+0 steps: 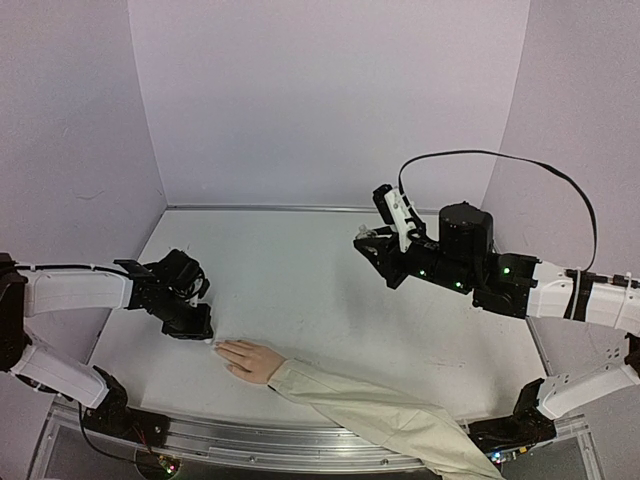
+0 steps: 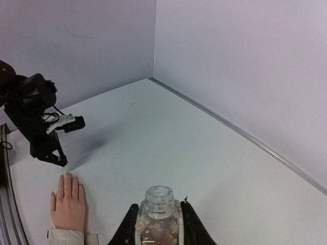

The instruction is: Paint the nails

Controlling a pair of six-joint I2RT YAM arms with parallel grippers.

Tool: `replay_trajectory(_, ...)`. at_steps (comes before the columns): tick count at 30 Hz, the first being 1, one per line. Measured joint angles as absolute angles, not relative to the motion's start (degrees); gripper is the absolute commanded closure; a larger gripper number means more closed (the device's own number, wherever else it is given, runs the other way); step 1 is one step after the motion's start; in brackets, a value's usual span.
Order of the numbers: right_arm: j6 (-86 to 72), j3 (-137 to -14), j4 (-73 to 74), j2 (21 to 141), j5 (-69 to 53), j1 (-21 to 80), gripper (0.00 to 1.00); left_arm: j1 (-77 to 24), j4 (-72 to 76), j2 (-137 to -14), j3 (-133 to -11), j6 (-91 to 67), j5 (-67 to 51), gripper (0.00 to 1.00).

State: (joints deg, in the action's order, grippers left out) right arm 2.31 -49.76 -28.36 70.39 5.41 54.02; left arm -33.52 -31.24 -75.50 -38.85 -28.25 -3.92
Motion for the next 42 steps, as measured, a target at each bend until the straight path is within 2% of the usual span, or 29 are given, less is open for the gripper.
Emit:
replay_trajectory(7, 2.3, -49.8, -28.3, 70.4, 5.4, 54.0, 1.0, -33.5, -31.6, -75.6, -38.9, -27.3, -1.3, 1.0)
replay_trajectory(16, 2.3, -49.8, -28.4, 70.4, 5.4, 54.0, 1.0, -33.5, -33.1, -68.7, -39.0, -27.2, -2.5, 1.0)
replay_trajectory(27, 2.3, -49.8, -28.4, 70.4, 5.4, 54.0, 1.0, -33.5, -33.4, -70.8, -39.0, -27.3, -7.5, 1.0)
replay_trajectory(42, 2.3, -49.8, -28.4, 70.4, 5.4, 54.0, 1.0, -33.5, -32.3, -72.0, -39.0, -27.5, -7.8, 1.0)
